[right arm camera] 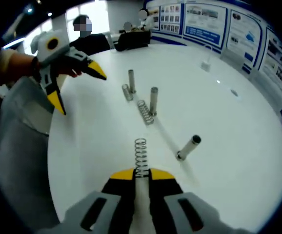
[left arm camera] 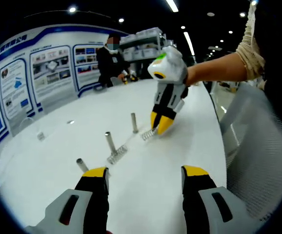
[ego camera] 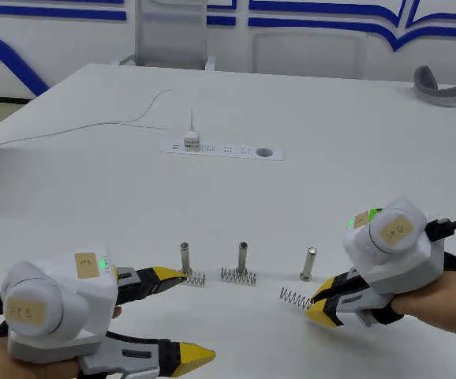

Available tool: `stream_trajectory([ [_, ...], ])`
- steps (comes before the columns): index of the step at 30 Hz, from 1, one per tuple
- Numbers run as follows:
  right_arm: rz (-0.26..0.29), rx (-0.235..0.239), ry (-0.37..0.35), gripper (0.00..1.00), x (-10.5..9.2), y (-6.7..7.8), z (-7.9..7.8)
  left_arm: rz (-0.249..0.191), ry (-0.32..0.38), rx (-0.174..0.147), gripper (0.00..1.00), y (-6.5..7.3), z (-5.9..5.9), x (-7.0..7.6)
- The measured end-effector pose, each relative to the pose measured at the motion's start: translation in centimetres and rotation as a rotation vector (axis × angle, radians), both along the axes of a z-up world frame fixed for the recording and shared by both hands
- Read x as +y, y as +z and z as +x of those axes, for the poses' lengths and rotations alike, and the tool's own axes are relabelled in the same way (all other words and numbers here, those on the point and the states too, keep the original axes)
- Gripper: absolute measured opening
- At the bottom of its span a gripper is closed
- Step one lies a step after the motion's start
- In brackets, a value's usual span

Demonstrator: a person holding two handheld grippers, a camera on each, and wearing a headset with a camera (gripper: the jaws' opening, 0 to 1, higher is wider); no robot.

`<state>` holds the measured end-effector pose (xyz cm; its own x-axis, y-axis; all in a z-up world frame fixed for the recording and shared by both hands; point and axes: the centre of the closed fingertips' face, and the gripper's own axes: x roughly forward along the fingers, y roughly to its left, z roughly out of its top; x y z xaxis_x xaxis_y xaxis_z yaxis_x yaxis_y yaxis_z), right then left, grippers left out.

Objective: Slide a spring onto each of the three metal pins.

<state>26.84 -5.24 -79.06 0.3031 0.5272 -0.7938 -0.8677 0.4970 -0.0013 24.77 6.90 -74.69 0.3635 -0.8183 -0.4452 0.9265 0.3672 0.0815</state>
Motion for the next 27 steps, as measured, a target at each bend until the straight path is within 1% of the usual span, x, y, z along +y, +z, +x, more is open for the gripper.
stream_trajectory([
  [6,0.007,0.003,0.034,0.12,0.7,0.6,-0.9,0.001,-0.029,0.002,0.59,-0.4,0.3,-1.1],
  [9,0.007,0.006,0.058,0.12,1.2,0.8,-1.3,0.0,-0.045,0.004,0.57,-0.6,0.1,-1.7],
  [12,0.017,0.012,0.088,0.12,2.0,1.2,-1.8,-0.003,-0.064,0.004,0.55,-0.6,-0.1,-2.4],
  [17,0.018,0.011,0.125,0.12,2.9,1.7,-2.3,-0.014,-0.077,0.008,0.51,-0.6,-0.3,-2.9],
  [27,0.019,0.014,0.219,0.12,4.6,2.3,-3.8,0.007,-0.135,0.007,0.43,-1.2,-1.3,-4.1],
])
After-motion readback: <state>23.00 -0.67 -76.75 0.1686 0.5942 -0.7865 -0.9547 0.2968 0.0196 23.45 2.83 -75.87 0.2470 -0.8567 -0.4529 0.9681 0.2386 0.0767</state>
